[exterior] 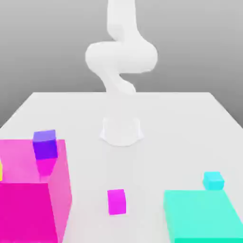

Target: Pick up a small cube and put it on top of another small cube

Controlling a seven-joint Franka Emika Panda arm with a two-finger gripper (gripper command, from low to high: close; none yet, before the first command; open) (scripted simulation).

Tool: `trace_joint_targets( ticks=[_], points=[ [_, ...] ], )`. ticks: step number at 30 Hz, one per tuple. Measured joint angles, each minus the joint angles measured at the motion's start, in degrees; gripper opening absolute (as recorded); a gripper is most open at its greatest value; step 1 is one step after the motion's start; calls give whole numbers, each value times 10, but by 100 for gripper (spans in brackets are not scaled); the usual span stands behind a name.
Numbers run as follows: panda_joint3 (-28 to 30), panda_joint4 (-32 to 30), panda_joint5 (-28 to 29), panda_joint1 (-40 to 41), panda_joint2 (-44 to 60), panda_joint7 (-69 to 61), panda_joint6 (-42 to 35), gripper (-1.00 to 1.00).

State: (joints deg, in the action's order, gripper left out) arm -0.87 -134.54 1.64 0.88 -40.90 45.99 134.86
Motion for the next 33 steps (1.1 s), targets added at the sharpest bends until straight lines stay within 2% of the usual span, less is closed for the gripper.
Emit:
trace_joint_targets(
  ticks=[13, 17, 21, 27, 28, 33],
  points=[
    [-6, -151, 63, 31, 280, -12, 171, 0],
    [0, -197, 49, 31, 361, -39, 225, 0],
    [-10, -238, 0, 33, 441, -90, 279, 0],
    [-5, -225, 0, 29, 564, -92, 378, 0],
    [-1, -222, 2, 25, 581, -91, 391, -100],
    [-1, -222, 3, 26, 581, -89, 391, -100]
  ],
)
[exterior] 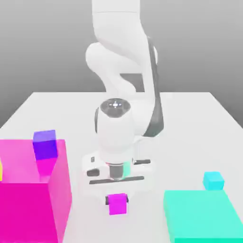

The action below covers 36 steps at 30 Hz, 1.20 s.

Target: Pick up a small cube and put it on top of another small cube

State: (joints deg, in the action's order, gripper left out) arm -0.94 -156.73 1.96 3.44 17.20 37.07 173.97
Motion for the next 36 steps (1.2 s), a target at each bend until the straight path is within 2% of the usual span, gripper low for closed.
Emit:
trace_joint_targets(
  ticks=[3, 9, 16, 25, 28, 36],
  points=[
    [-4, -2, -2, 3, -12, -1, -9, -100],
    [-15, -15, -17, 13, -117, -14, -104, -100],
    [-20, 115, -45, 26, -60, -59, -222, -100],
    [-15, 301, -43, 33, 32, -85, -371, -100],
    [8, 355, -54, 37, 28, -35, -428, -100],
    [74, 453, -74, 60, -18, 141, -548, -100]
  ],
)
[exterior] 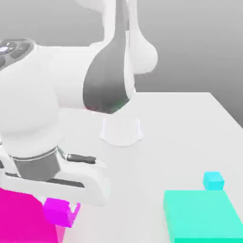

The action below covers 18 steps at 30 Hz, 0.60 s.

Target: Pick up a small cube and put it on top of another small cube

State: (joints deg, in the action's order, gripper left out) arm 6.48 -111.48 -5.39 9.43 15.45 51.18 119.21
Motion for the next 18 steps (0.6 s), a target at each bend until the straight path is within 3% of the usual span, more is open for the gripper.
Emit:
trace_joint_targets(
  ticks=[12, 16, 17, 18],
  points=[
    [73, -5, 37, 48, -121, 285, -47, -100],
    [75, -58, 36, 48, -105, 306, 29, -100],
    [75, -66, 35, 48, -100, 305, 42, 100],
    [75, -66, 35, 48, -100, 305, 42, 100]
  ],
)
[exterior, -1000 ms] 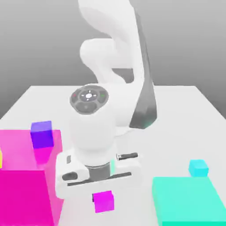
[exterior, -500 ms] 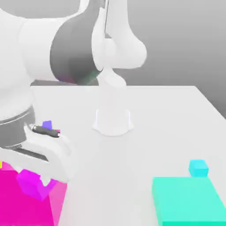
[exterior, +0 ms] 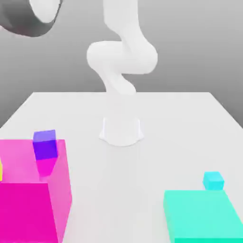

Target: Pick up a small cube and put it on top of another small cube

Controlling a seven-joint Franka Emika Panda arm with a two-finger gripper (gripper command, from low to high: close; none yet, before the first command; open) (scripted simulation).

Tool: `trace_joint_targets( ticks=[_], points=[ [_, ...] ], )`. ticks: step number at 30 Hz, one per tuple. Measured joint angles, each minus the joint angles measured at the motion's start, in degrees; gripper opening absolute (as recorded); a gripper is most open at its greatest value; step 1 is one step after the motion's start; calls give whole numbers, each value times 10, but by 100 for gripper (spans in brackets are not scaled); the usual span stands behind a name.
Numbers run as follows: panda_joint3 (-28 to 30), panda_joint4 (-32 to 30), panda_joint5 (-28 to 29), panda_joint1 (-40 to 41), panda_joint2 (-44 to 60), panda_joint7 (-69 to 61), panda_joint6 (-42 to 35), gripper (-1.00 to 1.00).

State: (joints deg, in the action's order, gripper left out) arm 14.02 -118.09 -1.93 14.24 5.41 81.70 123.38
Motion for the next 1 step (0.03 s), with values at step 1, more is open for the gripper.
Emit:
trace_joint_targets(
  ticks=[1],
  points=[
    [0, 0, 0, 0, 0, 0, 0, 100]
  ],
)
